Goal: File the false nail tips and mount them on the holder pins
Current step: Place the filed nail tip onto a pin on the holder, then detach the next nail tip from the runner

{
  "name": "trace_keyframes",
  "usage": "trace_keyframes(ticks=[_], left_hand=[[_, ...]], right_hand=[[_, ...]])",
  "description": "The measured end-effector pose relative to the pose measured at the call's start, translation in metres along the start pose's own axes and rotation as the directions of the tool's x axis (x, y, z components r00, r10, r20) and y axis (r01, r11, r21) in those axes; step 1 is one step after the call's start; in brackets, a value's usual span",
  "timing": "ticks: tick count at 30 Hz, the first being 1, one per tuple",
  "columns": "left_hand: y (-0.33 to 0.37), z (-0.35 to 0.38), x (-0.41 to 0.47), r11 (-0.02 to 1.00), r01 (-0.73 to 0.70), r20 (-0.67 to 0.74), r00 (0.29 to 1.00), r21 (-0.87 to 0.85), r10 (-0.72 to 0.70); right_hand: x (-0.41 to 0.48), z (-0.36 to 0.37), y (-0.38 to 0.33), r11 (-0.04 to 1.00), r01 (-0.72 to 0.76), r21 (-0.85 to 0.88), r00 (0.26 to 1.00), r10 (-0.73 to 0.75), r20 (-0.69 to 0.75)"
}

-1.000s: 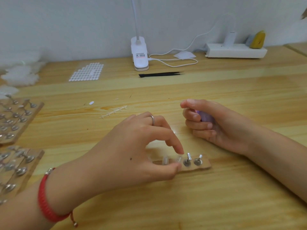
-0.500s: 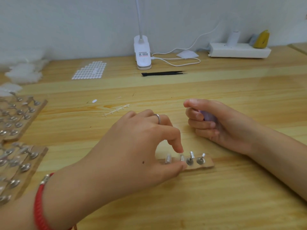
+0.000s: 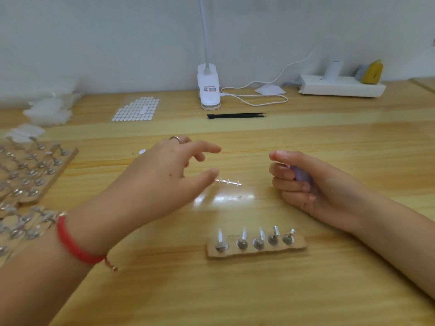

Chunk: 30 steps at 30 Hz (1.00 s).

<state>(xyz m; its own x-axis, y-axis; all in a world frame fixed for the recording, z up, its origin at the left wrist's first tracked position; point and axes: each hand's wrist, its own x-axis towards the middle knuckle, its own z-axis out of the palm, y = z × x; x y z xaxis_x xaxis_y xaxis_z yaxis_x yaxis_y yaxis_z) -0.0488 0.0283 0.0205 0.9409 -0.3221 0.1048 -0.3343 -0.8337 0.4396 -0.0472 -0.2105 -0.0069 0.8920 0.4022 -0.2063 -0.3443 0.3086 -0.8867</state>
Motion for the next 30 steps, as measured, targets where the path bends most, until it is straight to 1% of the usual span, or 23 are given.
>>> trace_keyframes(ticks=[2,4,7,9,11,15,17,19,21,23,25,27,30], left_hand=[[-0.009,0.004,0.009,0.990,0.016,0.027,0.999,0.137,-0.020],[-0.015,0.010,0.013,0.975,-0.008,0.073,0.997,0.222,-0.009],[-0.018,0.016,0.017,0.961,-0.057,0.086,0.996,0.270,0.035],[-0.020,0.018,0.018,0.972,-0.064,0.076,0.996,0.224,0.048],[-0.021,0.019,0.018,0.984,-0.078,0.036,0.997,0.161,0.073],[-0.018,0.020,0.016,0.989,-0.131,-0.137,0.981,0.065,0.139],[-0.014,0.021,0.015,0.976,-0.218,-0.227,0.950,0.006,0.213],[-0.010,0.023,0.013,0.941,-0.337,-0.297,0.900,-0.016,0.318],[-0.003,0.026,0.010,0.904,-0.428,-0.353,0.850,-0.028,0.391],[0.002,0.028,0.008,0.869,-0.491,-0.400,0.809,-0.057,0.431],[0.007,0.030,0.006,0.842,-0.534,-0.430,0.780,-0.075,0.455],[0.010,0.031,0.005,0.823,-0.562,-0.446,0.758,-0.077,0.476],[0.013,0.033,0.003,0.821,-0.565,-0.460,0.753,-0.085,0.471]], right_hand=[[0.000,0.001,-0.001,1.000,-0.005,0.016,1.000,0.005,-0.012],[0.001,0.001,0.000,1.000,-0.009,0.013,1.000,0.009,-0.011],[0.000,0.001,-0.001,1.000,-0.017,0.001,1.000,0.017,-0.017],[0.000,0.001,-0.001,1.000,-0.016,-0.010,1.000,0.016,-0.023],[0.000,0.001,0.000,1.000,-0.015,-0.009,0.999,0.014,-0.029],[0.000,0.001,0.000,1.000,-0.013,-0.007,1.000,0.013,-0.026],[0.000,0.001,0.001,1.000,0.006,-0.017,0.999,-0.006,-0.038],[0.001,0.002,0.004,0.999,0.051,-0.016,0.995,-0.052,-0.086],[0.002,0.005,0.006,0.998,0.069,-0.008,0.987,-0.070,-0.142],[0.001,0.007,0.005,0.997,0.030,-0.077,0.991,-0.040,-0.127],[-0.002,0.010,0.003,0.976,-0.015,-0.217,0.998,0.003,-0.056],[-0.004,0.011,0.002,0.940,-0.011,-0.341,1.000,0.013,0.004],[-0.006,0.012,0.003,0.918,0.011,-0.396,1.000,-0.018,-0.014]])
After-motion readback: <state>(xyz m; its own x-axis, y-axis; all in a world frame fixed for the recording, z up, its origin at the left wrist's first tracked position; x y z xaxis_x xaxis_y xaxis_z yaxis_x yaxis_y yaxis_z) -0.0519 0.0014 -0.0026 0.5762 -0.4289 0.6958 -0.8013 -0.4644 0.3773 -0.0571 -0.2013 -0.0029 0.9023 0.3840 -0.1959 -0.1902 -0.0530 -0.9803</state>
